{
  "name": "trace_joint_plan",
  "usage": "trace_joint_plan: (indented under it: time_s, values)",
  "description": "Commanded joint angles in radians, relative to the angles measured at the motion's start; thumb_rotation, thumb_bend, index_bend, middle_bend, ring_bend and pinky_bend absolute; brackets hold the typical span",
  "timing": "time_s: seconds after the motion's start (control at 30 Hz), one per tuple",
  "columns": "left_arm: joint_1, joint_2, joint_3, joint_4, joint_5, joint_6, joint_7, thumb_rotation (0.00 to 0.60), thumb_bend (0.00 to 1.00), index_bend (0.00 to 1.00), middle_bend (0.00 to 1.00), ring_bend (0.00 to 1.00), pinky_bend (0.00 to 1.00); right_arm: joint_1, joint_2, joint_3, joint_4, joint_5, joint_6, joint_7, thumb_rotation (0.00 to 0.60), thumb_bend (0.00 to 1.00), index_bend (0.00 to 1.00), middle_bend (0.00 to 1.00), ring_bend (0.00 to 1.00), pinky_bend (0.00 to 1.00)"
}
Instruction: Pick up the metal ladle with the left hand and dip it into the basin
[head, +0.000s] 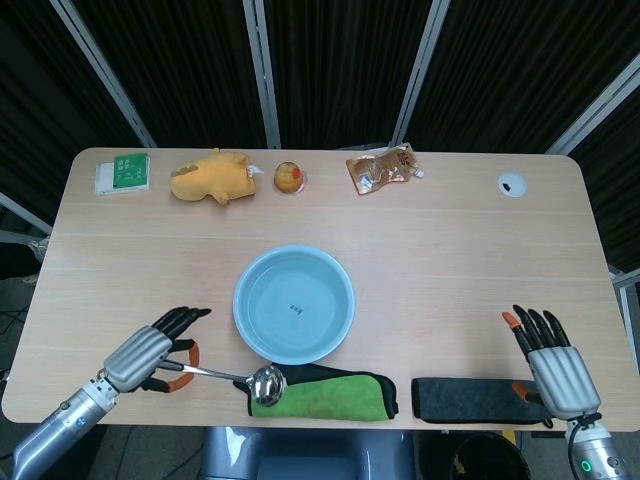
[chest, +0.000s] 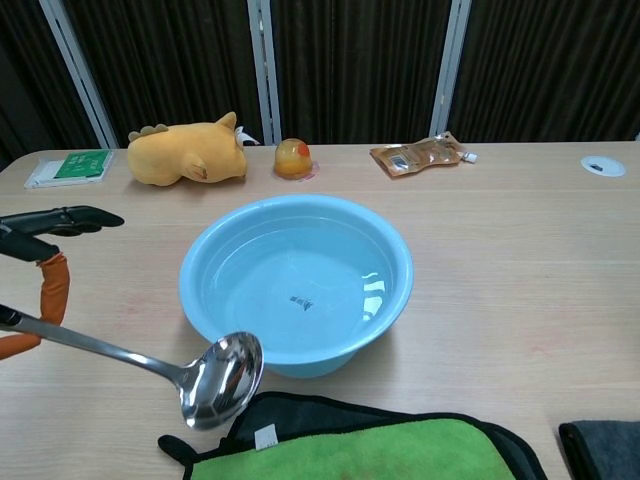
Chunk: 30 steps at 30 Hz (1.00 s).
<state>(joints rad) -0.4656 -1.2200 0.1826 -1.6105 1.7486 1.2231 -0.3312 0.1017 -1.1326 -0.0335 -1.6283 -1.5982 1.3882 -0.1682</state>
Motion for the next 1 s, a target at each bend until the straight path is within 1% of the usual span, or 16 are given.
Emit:
trace_joint_plan:
  time_s: [0.03,0.2,0.3,0.47,0.67,0.83,1.0]
  values:
    - [-0.019,-0.025,-0.039,0.025,-0.043,-0.021,-0.059,0.600,0.33,0.61,0.00,0.00,0.00,0.005,-0.004,0.000,0.002,0.010,-0.015,-0.009,0.600,0.00,0.00,0.00,0.00,0.00]
    - [-0.040,-0.047,-0.088,0.064,-0.098,-0.054,-0.056,0.600,0.33,0.63,0.00,0.00,0.00,0.011,-0.008,0.004,0.002,0.026,-0.030,-0.017,0.600,0.00,0.00,0.00,0.00,0.00]
    - [-0.069,-0.059,-0.130,0.091,-0.152,-0.103,-0.066,0.600,0.33,0.63,0.00,0.00,0.00,0.016,-0.011,0.009,0.004,0.048,-0.049,-0.022,0.600,0.00,0.00,0.00,0.00,0.00]
    - [-0.112,-0.061,-0.175,0.111,-0.213,-0.177,-0.065,0.600,0.36,0.62,0.00,0.00,0.00,0.020,-0.006,0.018,0.005,0.071,-0.057,-0.015,0.600,0.00,0.00,0.00,0.00,0.00]
    - [-0.170,-0.042,-0.220,0.084,-0.275,-0.268,0.018,0.600,0.36,0.62,0.00,0.00,0.00,0.022,0.007,0.029,0.005,0.091,-0.060,0.011,0.600,0.00,0.00,0.00,0.00,0.00]
    - [-0.203,-0.024,-0.256,0.033,-0.319,-0.302,0.106,0.600,0.36,0.63,0.00,0.00,0.00,0.020,0.017,0.027,0.003,0.085,-0.053,0.032,0.600,0.00,0.00,0.00,0.00,0.00]
    - [-0.241,-0.030,-0.294,0.006,-0.421,-0.357,0.222,0.600,0.37,0.63,0.00,0.00,0.00,0.019,0.030,0.031,0.004,0.087,-0.047,0.065,0.600,0.00,0.00,0.00,0.00,0.00]
